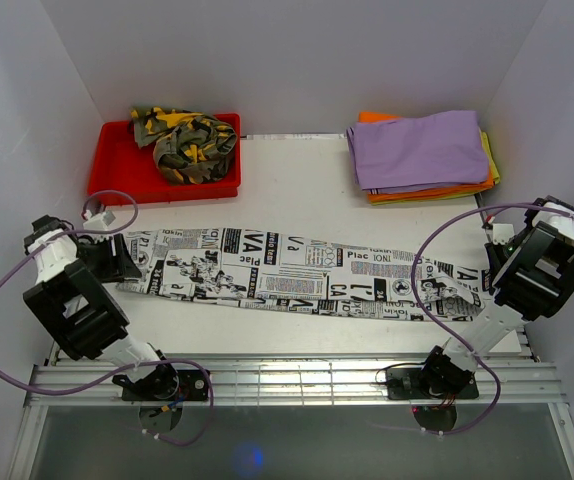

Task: Fold and stack the trousers
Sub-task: Fold the trousers

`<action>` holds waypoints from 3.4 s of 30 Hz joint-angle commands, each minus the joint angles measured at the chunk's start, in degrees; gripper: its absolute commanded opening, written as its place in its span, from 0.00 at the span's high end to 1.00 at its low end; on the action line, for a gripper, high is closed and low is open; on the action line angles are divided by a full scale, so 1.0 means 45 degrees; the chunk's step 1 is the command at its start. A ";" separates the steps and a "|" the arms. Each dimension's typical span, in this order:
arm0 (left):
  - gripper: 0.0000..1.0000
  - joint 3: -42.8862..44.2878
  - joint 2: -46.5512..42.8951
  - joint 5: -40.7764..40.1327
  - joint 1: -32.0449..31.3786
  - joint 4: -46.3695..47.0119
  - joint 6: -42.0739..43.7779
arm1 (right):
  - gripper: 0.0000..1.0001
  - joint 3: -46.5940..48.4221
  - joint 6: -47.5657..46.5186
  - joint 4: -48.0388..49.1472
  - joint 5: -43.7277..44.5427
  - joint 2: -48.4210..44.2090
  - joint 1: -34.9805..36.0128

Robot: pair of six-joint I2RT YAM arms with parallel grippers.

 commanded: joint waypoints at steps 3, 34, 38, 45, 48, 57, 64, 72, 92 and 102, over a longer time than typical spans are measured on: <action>0.33 -0.1189 -0.0590 0.0601 0.0268 0.0591 -0.1704 | 0.92 0.0381 -0.0148 -0.0532 -0.0230 -0.0163 -0.0016; 0.36 -0.2187 0.0035 -0.0021 0.1304 0.2565 -0.5046 | 0.92 -0.0381 -0.0695 -0.0766 -0.0426 -0.0458 -0.0016; 0.33 -0.2089 0.0288 -0.0279 0.1362 0.2506 -0.5241 | 0.92 -0.0322 -0.0695 -0.0747 -0.0426 -0.0399 -0.0016; 0.45 -0.2206 0.0757 0.0171 0.1362 0.3482 -0.6178 | 0.92 -0.0556 -0.0812 -0.0688 -0.0309 -0.0438 -0.0016; 0.58 -0.2070 0.0699 0.0289 0.1362 0.3697 -0.6335 | 0.92 -0.0400 -0.0812 -0.0708 -0.0270 -0.0360 -0.0016; 0.84 -0.1446 0.0015 0.0738 0.1362 0.3523 -0.6355 | 0.92 -0.0244 -0.0851 -0.0708 -0.0172 -0.0243 -0.0035; 1.00 -0.0391 -0.0220 0.0446 0.1362 0.3229 -0.6043 | 0.92 0.0517 -0.0968 -0.1369 -0.0250 -0.0340 -0.0035; 1.00 0.0254 0.0073 0.0289 0.1362 0.3210 -0.5984 | 0.92 0.1807 -0.1222 -0.2349 -0.0114 -0.0438 -0.0211; 0.47 0.0840 -0.0940 0.1267 -0.0738 0.2371 -0.0012 | 0.92 -0.2314 -0.1204 -0.0282 0.0042 -0.0166 -0.0406; 0.51 -0.0660 -0.1978 -0.0119 -0.9313 0.3360 0.1594 | 0.92 -0.0655 0.0143 0.0854 -0.0132 0.1494 0.0354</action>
